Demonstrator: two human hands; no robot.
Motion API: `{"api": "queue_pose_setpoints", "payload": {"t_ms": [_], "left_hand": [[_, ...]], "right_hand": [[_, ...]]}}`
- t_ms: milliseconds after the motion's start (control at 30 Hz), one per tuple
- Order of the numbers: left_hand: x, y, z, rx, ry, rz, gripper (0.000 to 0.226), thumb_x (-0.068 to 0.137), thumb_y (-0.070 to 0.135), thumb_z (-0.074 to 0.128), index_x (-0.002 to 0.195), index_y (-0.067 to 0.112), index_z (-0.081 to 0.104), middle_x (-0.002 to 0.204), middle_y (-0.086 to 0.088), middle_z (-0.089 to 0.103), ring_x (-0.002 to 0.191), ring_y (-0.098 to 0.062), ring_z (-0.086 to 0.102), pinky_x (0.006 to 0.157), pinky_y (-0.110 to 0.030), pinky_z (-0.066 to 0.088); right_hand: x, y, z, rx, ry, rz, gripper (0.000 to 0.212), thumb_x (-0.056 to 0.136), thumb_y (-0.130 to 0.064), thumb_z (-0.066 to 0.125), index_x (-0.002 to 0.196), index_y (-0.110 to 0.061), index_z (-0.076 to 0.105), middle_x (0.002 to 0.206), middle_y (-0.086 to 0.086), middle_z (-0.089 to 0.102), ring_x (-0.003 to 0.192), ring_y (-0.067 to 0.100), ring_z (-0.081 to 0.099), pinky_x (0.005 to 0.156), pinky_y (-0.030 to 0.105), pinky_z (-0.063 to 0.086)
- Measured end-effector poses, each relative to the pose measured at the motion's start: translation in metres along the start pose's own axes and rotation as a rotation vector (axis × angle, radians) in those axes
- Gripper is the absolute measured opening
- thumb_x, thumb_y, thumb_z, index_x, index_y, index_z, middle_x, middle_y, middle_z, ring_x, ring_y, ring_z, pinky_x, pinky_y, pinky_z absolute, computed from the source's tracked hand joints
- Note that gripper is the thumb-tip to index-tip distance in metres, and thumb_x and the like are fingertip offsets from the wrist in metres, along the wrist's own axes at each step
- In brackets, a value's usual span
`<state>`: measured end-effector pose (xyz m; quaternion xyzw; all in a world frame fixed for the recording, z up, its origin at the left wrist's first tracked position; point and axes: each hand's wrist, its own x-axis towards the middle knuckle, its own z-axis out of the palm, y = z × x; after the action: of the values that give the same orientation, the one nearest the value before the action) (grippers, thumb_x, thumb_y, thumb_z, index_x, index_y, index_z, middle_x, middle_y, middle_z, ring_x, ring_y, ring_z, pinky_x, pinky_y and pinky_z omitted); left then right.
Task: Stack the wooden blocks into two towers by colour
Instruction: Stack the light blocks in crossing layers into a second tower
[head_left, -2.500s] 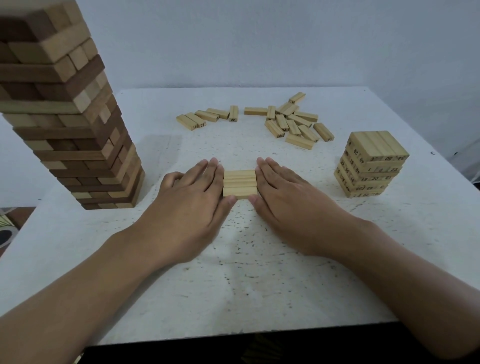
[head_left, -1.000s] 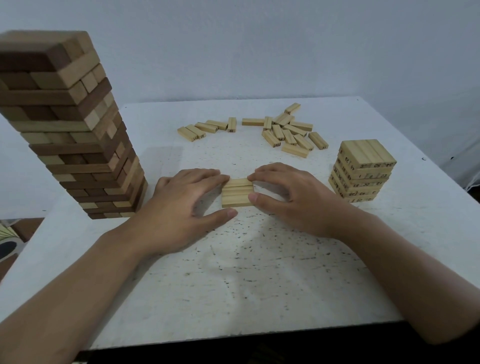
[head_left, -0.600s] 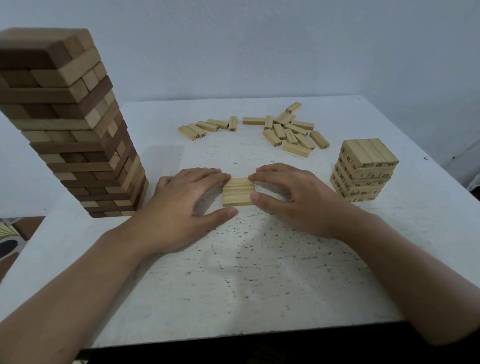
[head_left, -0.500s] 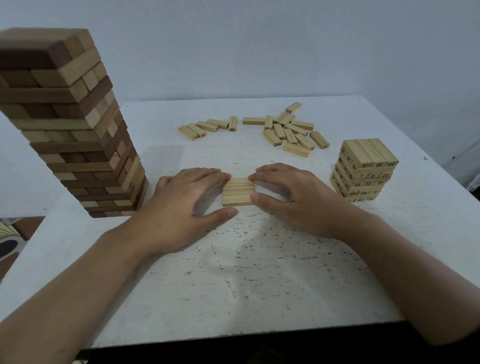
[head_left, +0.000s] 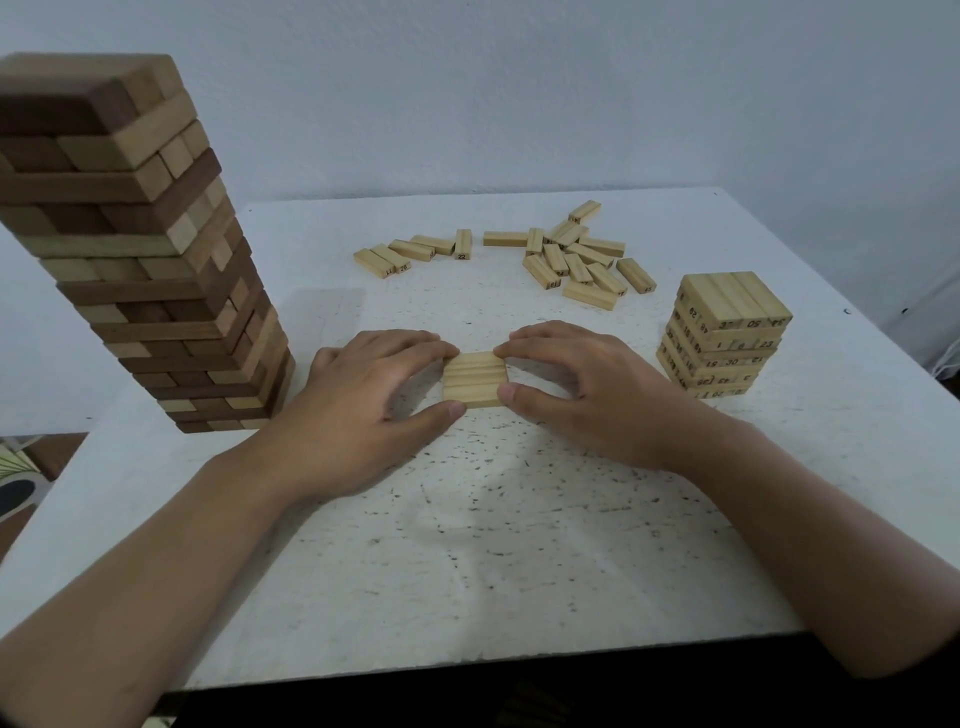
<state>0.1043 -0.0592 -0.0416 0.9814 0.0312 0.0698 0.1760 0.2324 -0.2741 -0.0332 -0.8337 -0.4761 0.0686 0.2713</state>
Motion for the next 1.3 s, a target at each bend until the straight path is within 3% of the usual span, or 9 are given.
{"api": "queue_pose_setpoints", "payload": {"t_ms": [100,367,600,867,1000,1300], "left_hand": [[0.0,-0.001,0.001,0.0,-0.003,0.004,0.064,0.09,0.073,0.037,0.146,0.043,0.045,0.149,0.025,0.04,0.139,0.0,0.029,0.103,-0.033,0.017],[0.001,-0.002,0.0,0.012,-0.024,0.009,0.064,0.09,0.074,0.033,0.146,0.044,0.042,0.149,0.025,0.039,0.138,-0.001,0.028,0.102,-0.034,0.019],[0.003,-0.004,-0.001,0.01,-0.046,0.008,0.062,0.09,0.074,0.033,0.144,0.045,0.042,0.147,0.027,0.038,0.138,0.0,0.027,0.103,-0.035,0.019],[0.003,-0.005,-0.003,-0.035,-0.046,0.006,0.069,0.086,0.079,0.037,0.144,0.043,0.042,0.144,0.029,0.039,0.134,0.005,0.026,0.104,-0.034,0.021],[0.003,-0.007,-0.007,-0.055,-0.067,0.0,0.077,0.081,0.084,0.036,0.146,0.043,0.043,0.147,0.029,0.038,0.138,0.003,0.026,0.114,-0.042,0.026],[0.004,-0.007,-0.006,-0.043,-0.076,0.029,0.065,0.084,0.081,0.036,0.138,0.046,0.046,0.141,0.03,0.039,0.135,0.003,0.027,0.109,-0.039,0.024]], "right_hand": [[0.001,0.001,0.0,0.004,0.013,0.001,0.047,0.096,-0.048,0.061,0.137,-0.025,0.06,0.135,-0.013,0.058,0.122,-0.004,0.047,0.096,0.0,0.027],[0.004,0.002,-0.006,-0.027,-0.056,0.037,0.074,0.082,-0.064,0.07,0.146,-0.035,0.048,0.139,-0.02,0.046,0.13,-0.001,0.038,0.106,0.023,0.031],[0.01,0.006,-0.004,-0.017,-0.049,0.025,0.052,0.087,-0.055,0.071,0.134,-0.037,0.057,0.13,-0.016,0.046,0.124,0.003,0.04,0.101,0.024,0.032],[0.012,0.007,-0.003,-0.016,-0.088,0.032,0.049,0.089,-0.054,0.069,0.134,-0.037,0.057,0.127,-0.014,0.044,0.122,0.007,0.038,0.107,0.033,0.035],[0.013,0.007,-0.003,-0.02,-0.097,0.027,0.047,0.089,-0.054,0.067,0.132,-0.038,0.057,0.127,-0.014,0.043,0.122,0.007,0.037,0.106,0.034,0.035],[0.013,0.006,-0.005,-0.043,-0.115,0.023,0.046,0.091,-0.053,0.065,0.134,-0.039,0.055,0.128,-0.013,0.042,0.123,0.01,0.036,0.109,0.039,0.035]]}}
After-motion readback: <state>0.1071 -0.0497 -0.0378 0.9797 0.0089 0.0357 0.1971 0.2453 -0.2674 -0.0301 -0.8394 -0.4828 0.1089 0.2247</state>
